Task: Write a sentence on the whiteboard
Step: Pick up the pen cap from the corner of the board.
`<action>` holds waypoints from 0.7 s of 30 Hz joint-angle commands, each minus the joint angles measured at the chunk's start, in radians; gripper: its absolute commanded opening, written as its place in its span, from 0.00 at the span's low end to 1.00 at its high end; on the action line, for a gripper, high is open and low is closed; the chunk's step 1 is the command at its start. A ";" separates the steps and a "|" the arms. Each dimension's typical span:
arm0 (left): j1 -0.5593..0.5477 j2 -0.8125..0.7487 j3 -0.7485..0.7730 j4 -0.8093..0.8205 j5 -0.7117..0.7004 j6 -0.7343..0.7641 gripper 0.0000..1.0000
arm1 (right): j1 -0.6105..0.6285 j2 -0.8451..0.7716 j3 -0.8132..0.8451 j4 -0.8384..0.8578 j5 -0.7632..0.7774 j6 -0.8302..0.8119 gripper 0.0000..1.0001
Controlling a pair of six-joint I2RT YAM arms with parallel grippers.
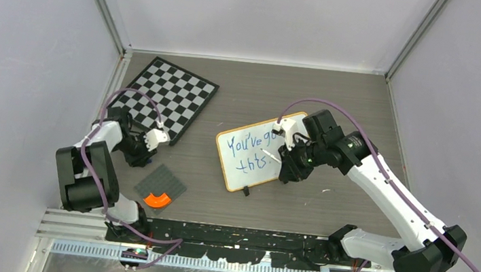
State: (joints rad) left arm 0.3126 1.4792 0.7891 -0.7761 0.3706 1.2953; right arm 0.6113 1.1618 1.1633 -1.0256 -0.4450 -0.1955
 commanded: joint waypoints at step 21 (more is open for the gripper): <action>-0.474 -0.344 0.408 -0.396 0.133 -0.198 0.00 | -0.008 0.045 0.102 0.041 -0.201 0.088 0.00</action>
State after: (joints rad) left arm 0.0147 1.2312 1.0664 -1.0485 0.4801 1.2045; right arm 0.6067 1.2049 1.2221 -1.0054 -0.5339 -0.1333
